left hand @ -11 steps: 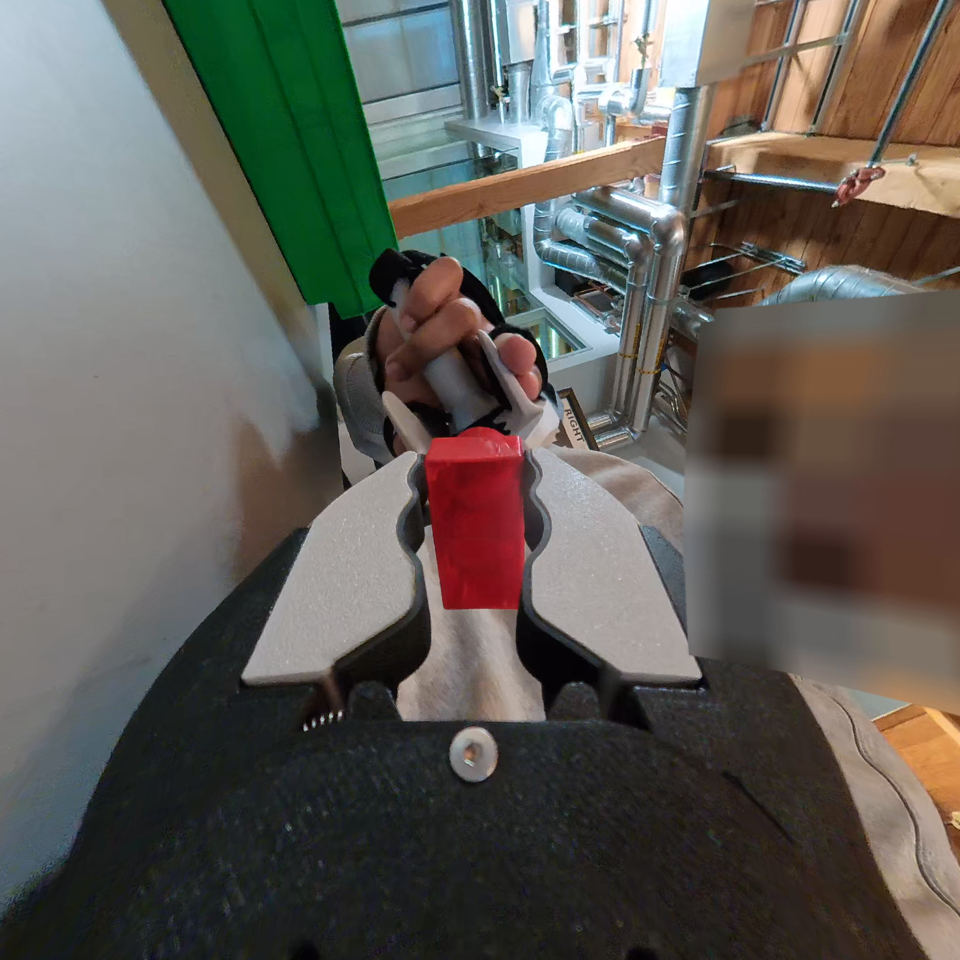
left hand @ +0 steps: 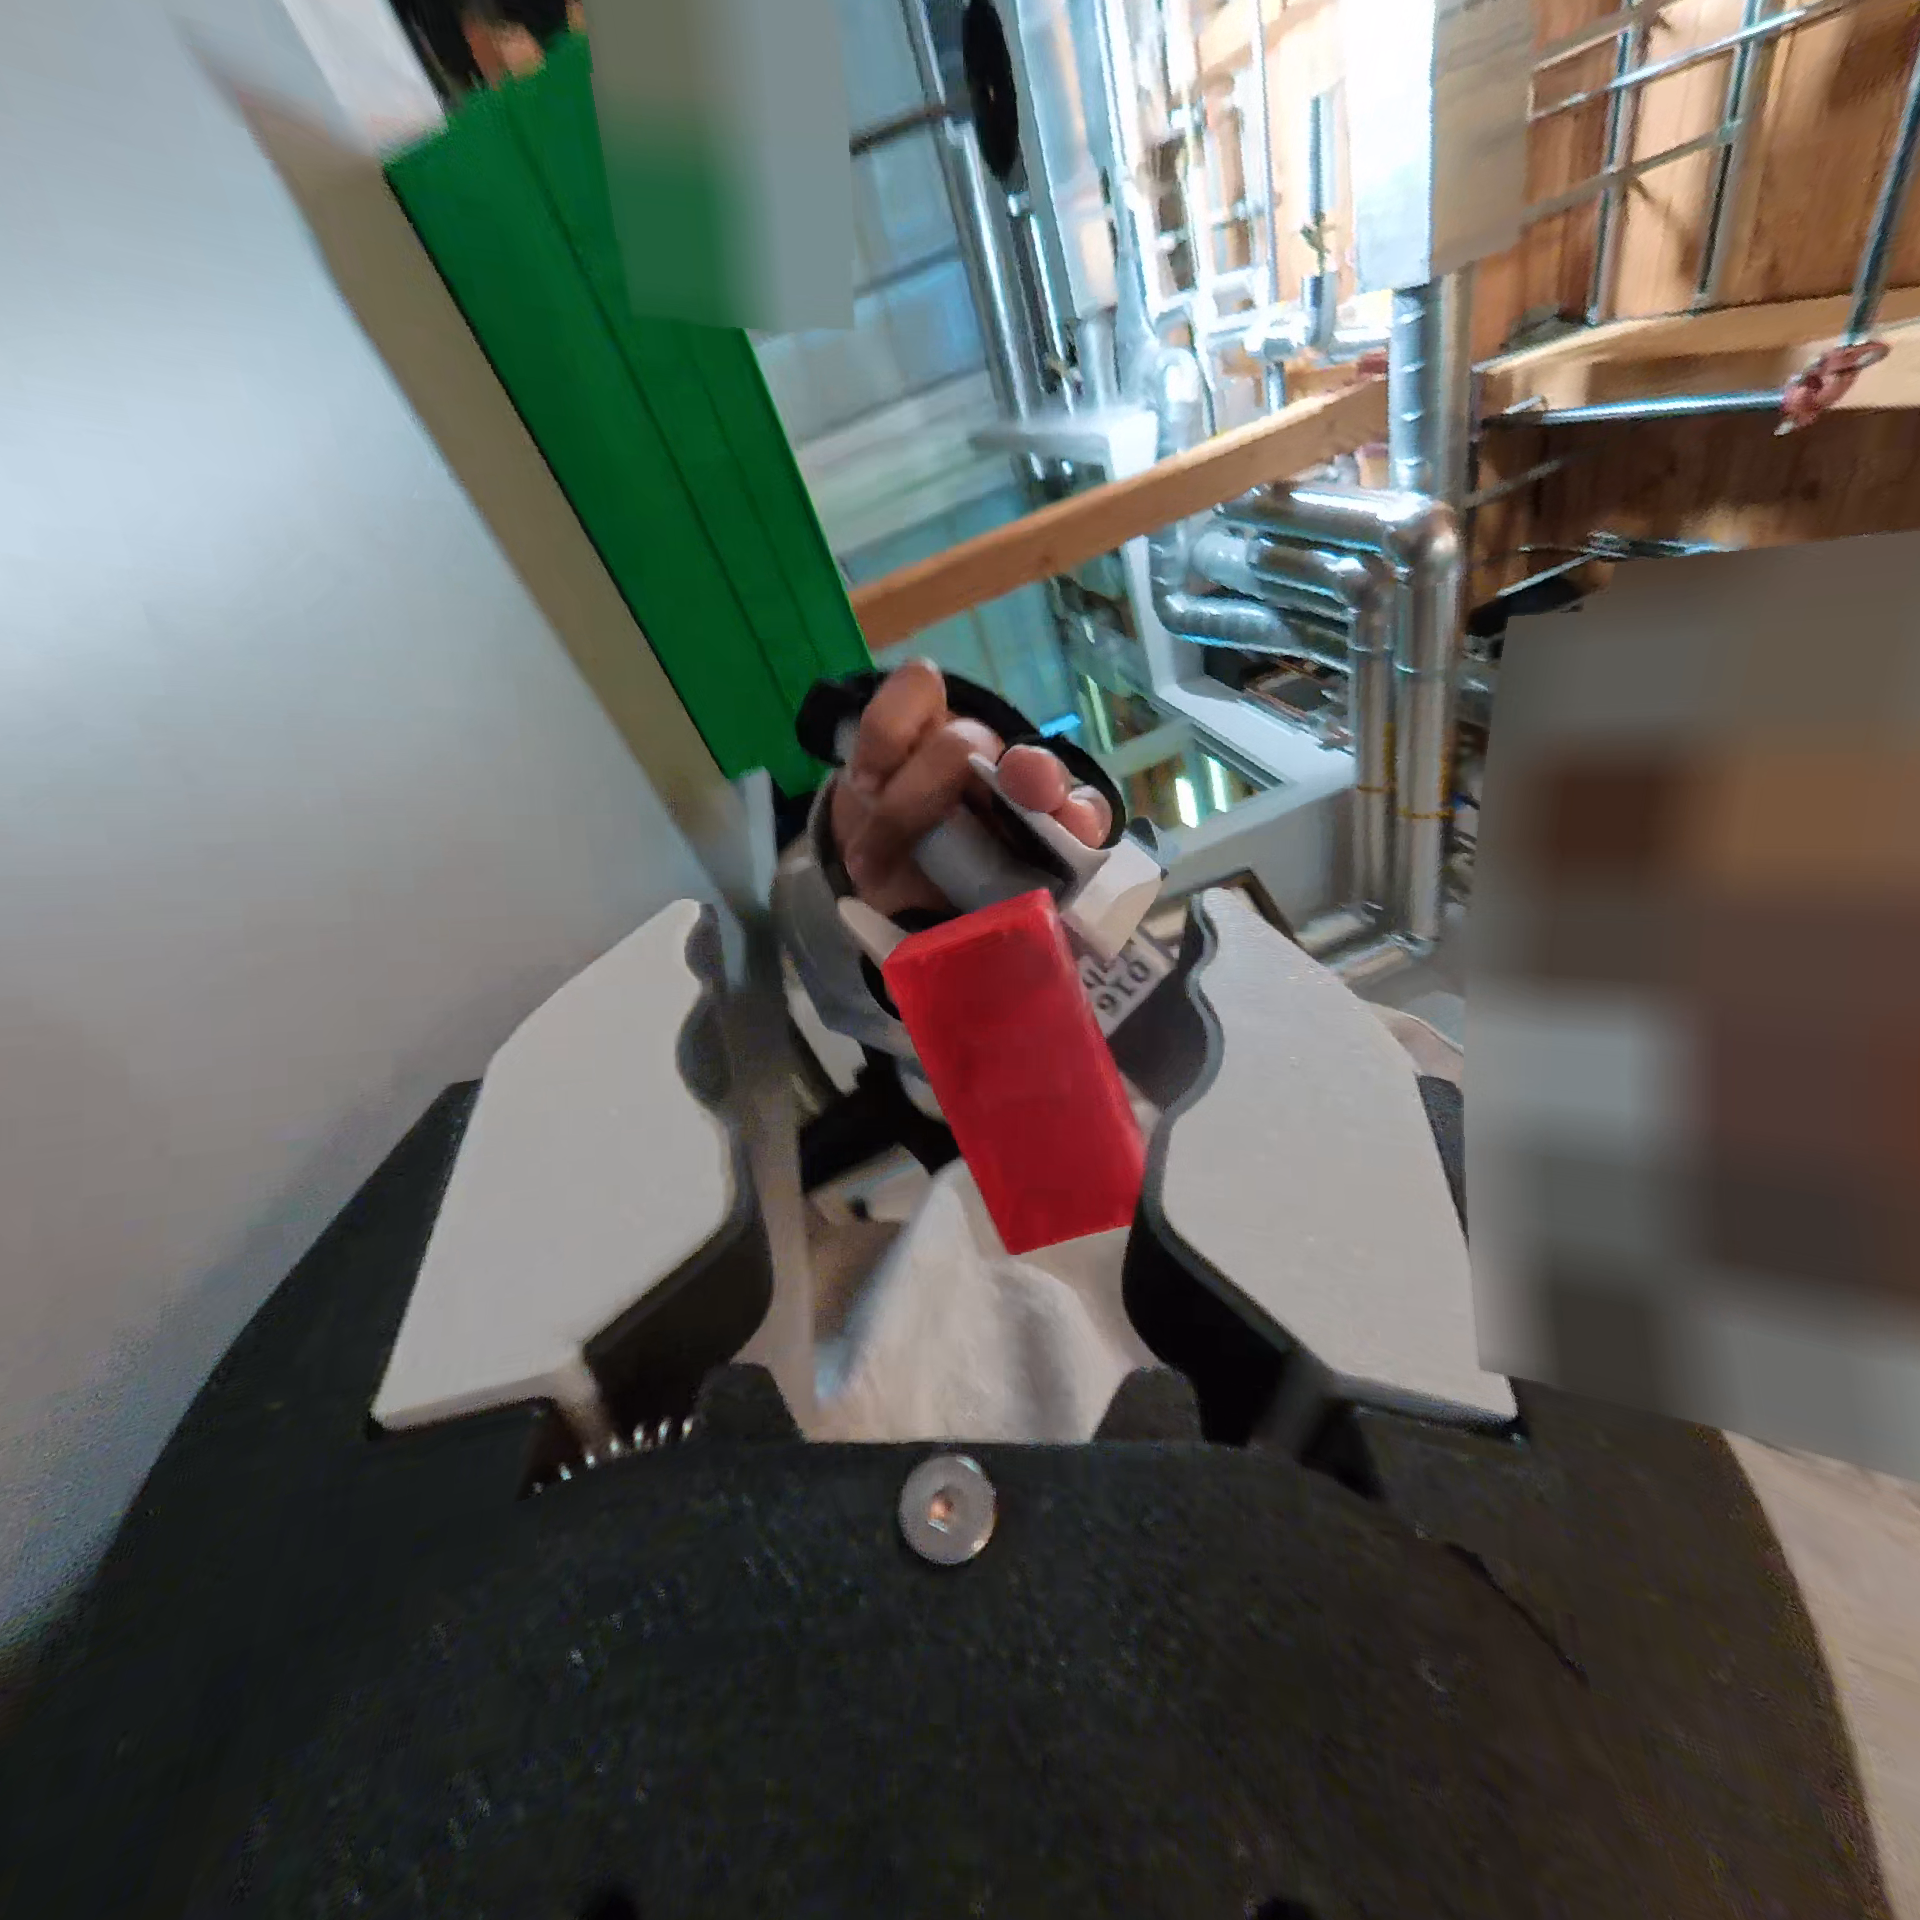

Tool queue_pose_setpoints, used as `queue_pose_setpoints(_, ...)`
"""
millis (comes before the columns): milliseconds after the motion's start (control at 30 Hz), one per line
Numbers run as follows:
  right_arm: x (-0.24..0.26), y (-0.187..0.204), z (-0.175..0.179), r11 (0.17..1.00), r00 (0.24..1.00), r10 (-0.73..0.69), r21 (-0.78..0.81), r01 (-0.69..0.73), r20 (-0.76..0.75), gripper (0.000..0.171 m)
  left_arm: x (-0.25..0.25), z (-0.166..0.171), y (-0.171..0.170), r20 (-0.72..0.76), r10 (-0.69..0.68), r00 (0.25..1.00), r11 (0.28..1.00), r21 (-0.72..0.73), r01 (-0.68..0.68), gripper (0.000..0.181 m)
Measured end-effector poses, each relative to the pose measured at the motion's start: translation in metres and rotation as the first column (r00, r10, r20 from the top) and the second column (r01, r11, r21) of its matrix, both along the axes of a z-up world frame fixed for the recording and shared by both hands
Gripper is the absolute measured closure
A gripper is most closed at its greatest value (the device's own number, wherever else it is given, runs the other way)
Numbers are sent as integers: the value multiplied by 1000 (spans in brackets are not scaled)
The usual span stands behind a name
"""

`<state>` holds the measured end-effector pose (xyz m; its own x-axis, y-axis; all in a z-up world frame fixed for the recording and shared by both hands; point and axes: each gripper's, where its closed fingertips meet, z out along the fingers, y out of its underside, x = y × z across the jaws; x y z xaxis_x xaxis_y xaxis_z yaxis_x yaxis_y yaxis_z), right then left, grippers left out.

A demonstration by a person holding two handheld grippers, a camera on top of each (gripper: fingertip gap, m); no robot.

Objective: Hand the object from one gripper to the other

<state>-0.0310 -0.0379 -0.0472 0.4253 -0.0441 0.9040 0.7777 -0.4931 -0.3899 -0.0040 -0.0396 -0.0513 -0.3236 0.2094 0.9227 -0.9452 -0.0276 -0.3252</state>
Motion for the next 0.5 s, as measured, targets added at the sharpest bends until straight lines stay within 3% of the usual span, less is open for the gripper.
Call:
queue_pose_setpoints(33,4,-2,2,1000,998,-10,28,12,-66,143,6,3,2,57,53,997,999,11,-54,94)
queue_pose_setpoints(133,17,-9,4,990,936,-24,122,71,-351,143,17,16,10,286,198,937,976,28,-215,89)
queue_pose_setpoints(200,23,-12,7,974,834,15,195,111,-551,143,18,25,13,415,246,876,961,14,-276,87)
queue_pose_setpoints(333,29,-15,16,927,526,179,322,193,-831,143,8,39,12,607,276,745,944,-24,-330,88)
queue_pose_setpoints(500,26,-12,7,914,113,316,335,229,-942,143,-3,33,2,813,201,547,920,34,-390,99)
